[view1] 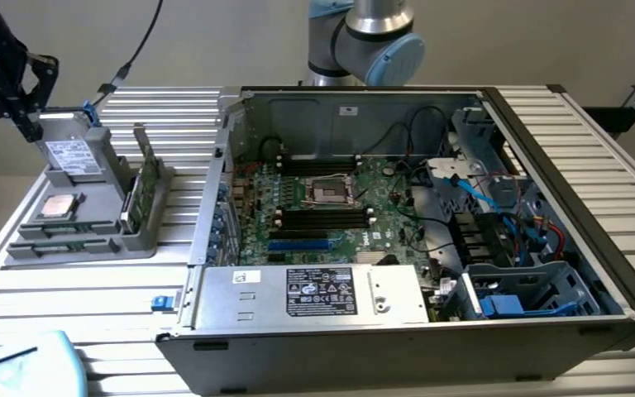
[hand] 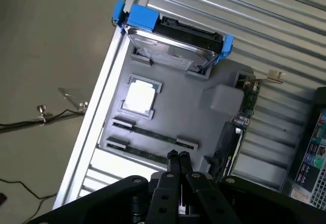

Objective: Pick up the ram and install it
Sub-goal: 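Pick up the ram and move it above insertion slot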

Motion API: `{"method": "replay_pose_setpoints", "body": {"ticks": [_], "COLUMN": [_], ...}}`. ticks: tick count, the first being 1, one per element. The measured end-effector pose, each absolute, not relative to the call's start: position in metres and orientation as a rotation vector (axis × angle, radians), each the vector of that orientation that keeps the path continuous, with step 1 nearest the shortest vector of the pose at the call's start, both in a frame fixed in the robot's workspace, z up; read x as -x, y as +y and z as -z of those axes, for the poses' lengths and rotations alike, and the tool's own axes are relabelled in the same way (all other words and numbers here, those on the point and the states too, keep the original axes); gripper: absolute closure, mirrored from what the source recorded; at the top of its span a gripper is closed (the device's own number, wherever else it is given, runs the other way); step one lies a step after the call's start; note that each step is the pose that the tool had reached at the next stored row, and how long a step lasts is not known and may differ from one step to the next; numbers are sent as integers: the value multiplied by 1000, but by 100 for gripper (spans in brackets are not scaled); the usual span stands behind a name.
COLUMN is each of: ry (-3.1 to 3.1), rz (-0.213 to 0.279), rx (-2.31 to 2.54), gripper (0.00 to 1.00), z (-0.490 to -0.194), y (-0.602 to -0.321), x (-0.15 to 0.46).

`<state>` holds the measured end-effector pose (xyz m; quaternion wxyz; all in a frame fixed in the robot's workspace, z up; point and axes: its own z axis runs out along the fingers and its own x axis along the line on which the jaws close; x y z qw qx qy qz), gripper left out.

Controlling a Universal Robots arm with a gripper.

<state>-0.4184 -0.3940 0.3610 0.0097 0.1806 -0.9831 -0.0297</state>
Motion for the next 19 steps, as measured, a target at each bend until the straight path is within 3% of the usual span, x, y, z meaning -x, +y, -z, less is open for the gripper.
{"method": "replay_pose_setpoints", "body": {"ticks": [19], "ry": [-2917], "rz": [86], "rx": [-1082], "gripper": [90], "z": [-354], "y": [-394], "x": [418]}}
